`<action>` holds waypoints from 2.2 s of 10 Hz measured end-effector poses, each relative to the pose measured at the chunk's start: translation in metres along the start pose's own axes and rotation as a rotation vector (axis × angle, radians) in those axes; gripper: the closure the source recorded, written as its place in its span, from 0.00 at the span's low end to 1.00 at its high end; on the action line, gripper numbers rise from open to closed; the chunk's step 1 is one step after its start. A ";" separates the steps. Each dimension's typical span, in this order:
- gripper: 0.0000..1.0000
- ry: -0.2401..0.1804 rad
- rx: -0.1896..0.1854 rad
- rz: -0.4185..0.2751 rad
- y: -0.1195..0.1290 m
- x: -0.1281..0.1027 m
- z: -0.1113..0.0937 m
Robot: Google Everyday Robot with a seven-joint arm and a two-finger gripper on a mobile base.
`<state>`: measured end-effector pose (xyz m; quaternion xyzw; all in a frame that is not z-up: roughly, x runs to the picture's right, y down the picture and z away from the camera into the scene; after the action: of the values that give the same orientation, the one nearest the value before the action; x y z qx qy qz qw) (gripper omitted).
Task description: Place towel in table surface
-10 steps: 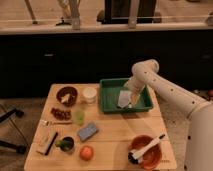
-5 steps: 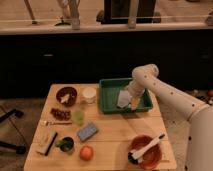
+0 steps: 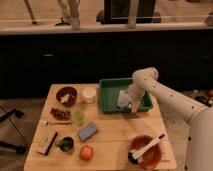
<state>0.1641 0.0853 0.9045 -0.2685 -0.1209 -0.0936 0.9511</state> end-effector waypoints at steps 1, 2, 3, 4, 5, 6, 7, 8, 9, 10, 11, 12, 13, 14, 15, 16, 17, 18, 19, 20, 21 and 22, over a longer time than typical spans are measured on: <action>0.20 0.002 0.000 0.003 0.000 0.000 0.001; 0.20 0.012 -0.011 0.011 0.001 0.000 -0.003; 0.20 0.025 -0.029 0.015 0.000 -0.005 -0.012; 0.20 0.033 -0.048 0.014 0.000 -0.012 -0.018; 0.20 0.047 -0.069 0.020 0.005 -0.011 -0.023; 0.20 0.051 -0.072 0.020 0.006 -0.013 -0.027; 0.20 0.051 -0.072 0.017 0.005 -0.016 -0.029; 0.20 0.052 -0.070 0.011 0.003 -0.020 -0.032; 0.20 0.054 -0.065 0.006 0.001 -0.022 -0.036; 0.20 0.056 -0.057 0.003 -0.002 -0.024 -0.038; 0.20 0.057 -0.044 0.000 -0.005 -0.025 -0.041; 0.20 0.058 -0.025 0.000 -0.011 -0.025 -0.042; 0.20 0.058 -0.011 0.001 -0.015 -0.024 -0.044; 0.20 0.056 0.002 0.003 -0.021 -0.022 -0.045; 0.20 0.055 0.015 0.002 -0.026 -0.020 -0.045; 0.20 0.054 0.023 0.001 -0.032 -0.018 -0.044; 0.20 0.050 0.032 0.000 -0.039 -0.016 -0.042; 0.20 0.044 0.042 -0.001 -0.045 -0.016 -0.039; 0.20 0.042 0.052 0.005 -0.048 -0.012 -0.037; 0.20 0.040 0.057 0.010 -0.050 -0.008 -0.034; 0.20 0.035 0.062 0.012 -0.054 -0.008 -0.031; 0.20 0.030 0.066 0.015 -0.059 -0.007 -0.025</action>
<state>0.1474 0.0232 0.9103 -0.2366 -0.1075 -0.0863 0.9618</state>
